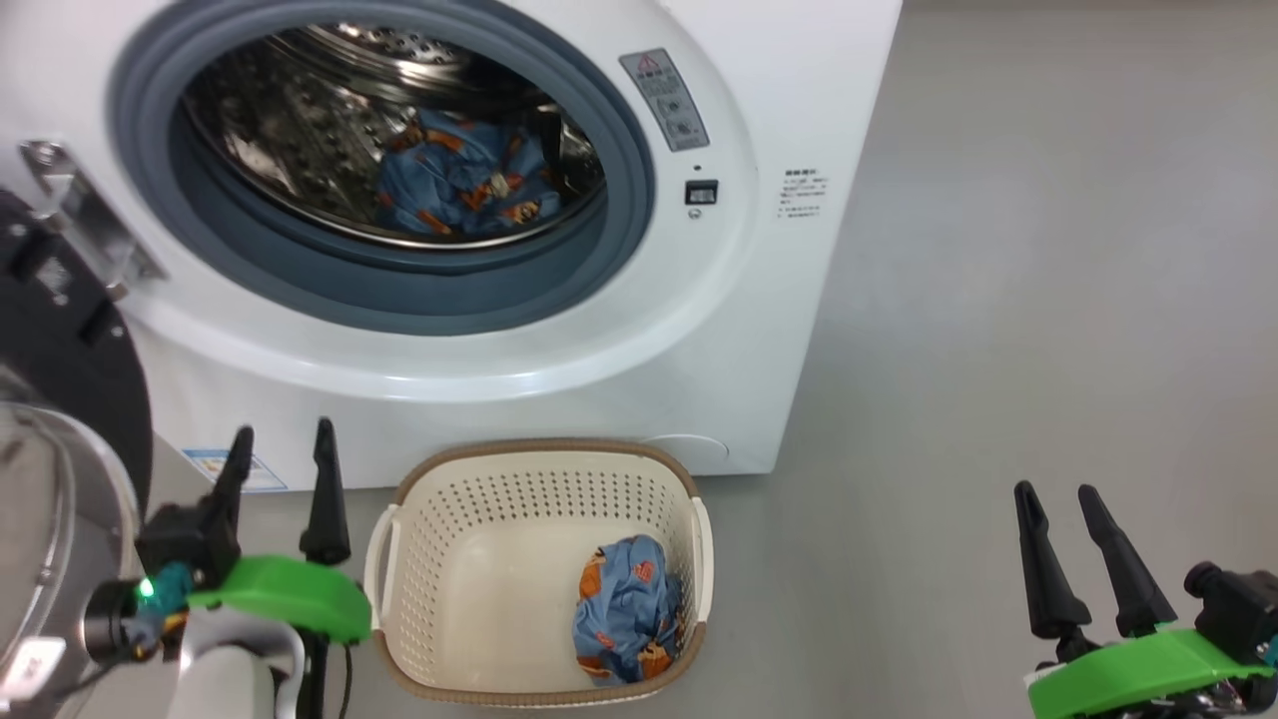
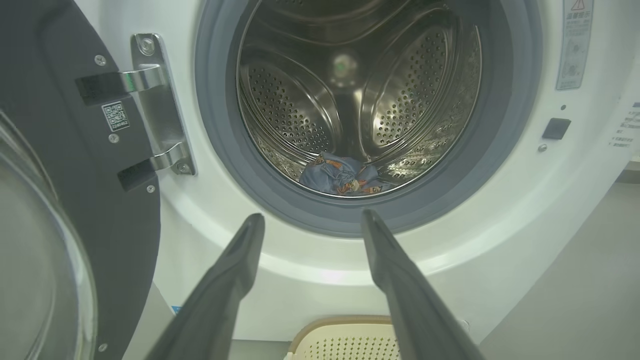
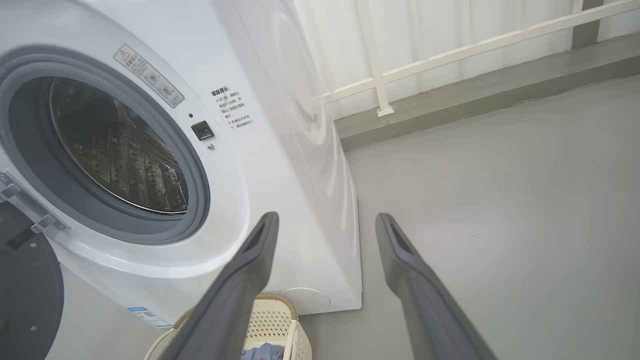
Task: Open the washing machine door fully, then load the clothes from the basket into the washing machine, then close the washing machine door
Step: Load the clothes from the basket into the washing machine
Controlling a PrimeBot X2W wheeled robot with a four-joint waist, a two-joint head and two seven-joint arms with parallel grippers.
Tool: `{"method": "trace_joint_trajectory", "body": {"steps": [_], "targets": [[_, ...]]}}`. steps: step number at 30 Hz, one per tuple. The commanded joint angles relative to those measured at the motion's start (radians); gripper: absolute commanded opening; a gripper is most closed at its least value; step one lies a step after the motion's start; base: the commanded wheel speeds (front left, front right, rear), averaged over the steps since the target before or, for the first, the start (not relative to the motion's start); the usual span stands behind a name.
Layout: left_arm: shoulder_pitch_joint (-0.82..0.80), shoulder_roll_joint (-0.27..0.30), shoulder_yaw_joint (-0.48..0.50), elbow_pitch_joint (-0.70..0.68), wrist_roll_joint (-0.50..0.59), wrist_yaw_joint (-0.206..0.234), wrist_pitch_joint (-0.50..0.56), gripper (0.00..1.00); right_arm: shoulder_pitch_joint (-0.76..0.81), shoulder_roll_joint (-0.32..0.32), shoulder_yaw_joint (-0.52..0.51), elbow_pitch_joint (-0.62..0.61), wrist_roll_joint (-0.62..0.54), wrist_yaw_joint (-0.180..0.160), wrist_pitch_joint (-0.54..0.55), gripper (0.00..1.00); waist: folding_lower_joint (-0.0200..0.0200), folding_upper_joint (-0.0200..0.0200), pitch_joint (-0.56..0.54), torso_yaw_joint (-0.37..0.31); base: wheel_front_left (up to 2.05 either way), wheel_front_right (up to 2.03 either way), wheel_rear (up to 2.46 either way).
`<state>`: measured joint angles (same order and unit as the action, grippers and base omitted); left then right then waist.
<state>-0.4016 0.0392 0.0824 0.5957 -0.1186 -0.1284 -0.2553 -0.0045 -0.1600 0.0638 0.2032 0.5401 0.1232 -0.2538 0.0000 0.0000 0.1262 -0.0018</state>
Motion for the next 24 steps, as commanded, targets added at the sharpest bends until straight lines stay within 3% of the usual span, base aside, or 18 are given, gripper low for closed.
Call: {"method": "trace_joint_trajectory", "body": {"steps": [1,11,24], "targets": [[0.022,0.022,0.019,-0.04,0.008,-0.002,-0.006,1.0,0.009,-0.02,0.019,-0.025,0.008,0.008,-0.008,1.0,0.0,0.0,-0.033,0.026,0.0,0.0,0.0],[0.193,0.052,-0.005,-0.164,-0.007,-0.002,-0.006,1.0,0.065,-0.027,0.005,-0.032,0.007,0.008,-0.008,1.0,0.0,0.0,-0.069,0.04,0.0,0.0,0.0],[0.318,0.044,0.031,-0.302,-0.016,-0.002,-0.006,1.0,0.072,-0.024,-0.009,-0.041,0.003,0.008,-0.008,1.0,0.0,0.0,-0.062,0.036,0.0,0.0,0.0]]}}
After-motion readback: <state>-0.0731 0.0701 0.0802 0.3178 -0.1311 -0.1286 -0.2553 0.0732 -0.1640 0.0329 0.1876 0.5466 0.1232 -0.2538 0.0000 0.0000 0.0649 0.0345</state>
